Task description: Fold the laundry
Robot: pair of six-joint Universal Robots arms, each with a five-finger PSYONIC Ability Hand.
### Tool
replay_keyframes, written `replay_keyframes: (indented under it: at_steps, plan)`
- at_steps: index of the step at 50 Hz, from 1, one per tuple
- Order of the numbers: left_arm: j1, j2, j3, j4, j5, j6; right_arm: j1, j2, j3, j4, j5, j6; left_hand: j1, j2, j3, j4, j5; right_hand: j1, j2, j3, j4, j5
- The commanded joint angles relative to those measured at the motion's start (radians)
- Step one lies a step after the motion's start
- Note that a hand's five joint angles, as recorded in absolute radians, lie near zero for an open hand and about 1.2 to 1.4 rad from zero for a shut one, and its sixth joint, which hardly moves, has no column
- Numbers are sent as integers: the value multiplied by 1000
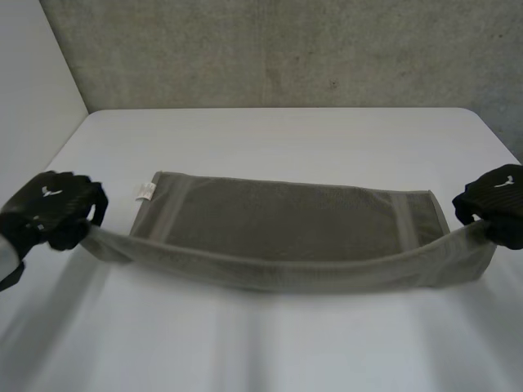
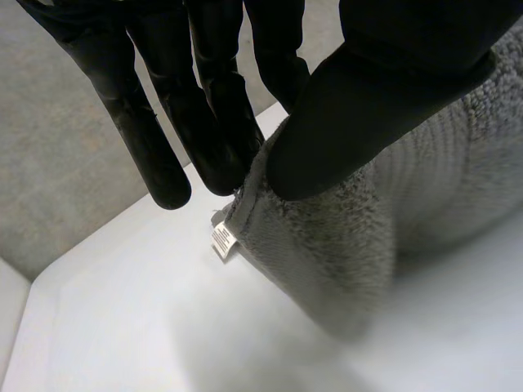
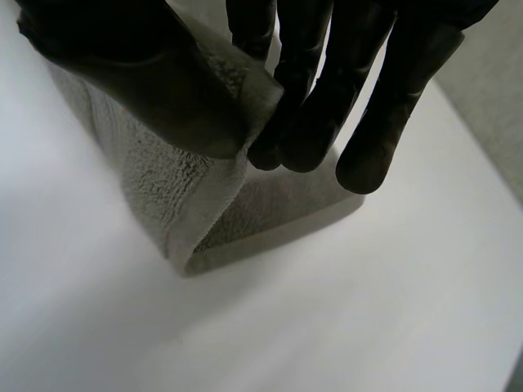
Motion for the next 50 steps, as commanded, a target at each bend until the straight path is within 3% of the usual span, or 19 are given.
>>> replay_keyframes:
  at_steps: [1, 5, 8, 13, 21, 29, 47, 48, 49, 50]
  plan:
    - [-178, -320, 221, 174, -163, 1, 89, 234, -155, -135, 172, 116, 188, 179, 178, 178, 185, 58, 57, 47, 49, 27]
    - [-226, -489, 415, 210, -281, -5, 97, 283, -185, -215, 193, 183, 188, 179, 178, 178, 185, 58, 57, 47, 49, 27]
    - [-246, -581, 531, 216, -318, -4, 106, 313, -188, -307, 202, 245, 188, 179, 178, 178, 185, 58, 57, 47, 49, 27]
    - [-269, -658, 653, 220, -322, -4, 134, 313, -165, -479, 236, 357, 188, 179, 178, 178, 185, 58, 57, 47, 49, 27]
    - [-300, -753, 797, 291, -317, -7, 162, 336, -180, -651, 302, 392, 188, 179, 178, 178, 185, 58, 57, 47, 49, 27]
    - [-321, -839, 889, 302, -314, -7, 188, 389, -229, -676, 360, 392, 188, 179, 178, 178, 185, 58, 57, 47, 49, 27]
    - [-333, -971, 975, 302, -325, -1, 211, 510, -301, -677, 386, 384, 188, 179, 178, 178, 185, 58, 57, 47, 49, 27]
    - [-333, -974, 980, 302, -326, -1, 211, 518, -307, -676, 394, 384, -166, -176, -176, -177, -169, 58, 57, 47, 49, 27]
    - [-333, -975, 980, 302, -326, -1, 211, 518, -308, -676, 394, 384, -170, -179, -180, -180, -173, 58, 57, 47, 49, 27]
    - [-333, -975, 983, 302, -328, -2, 212, 523, -314, -676, 405, 384, -559, -569, -569, -570, -562, -293, -293, -304, -302, -323]
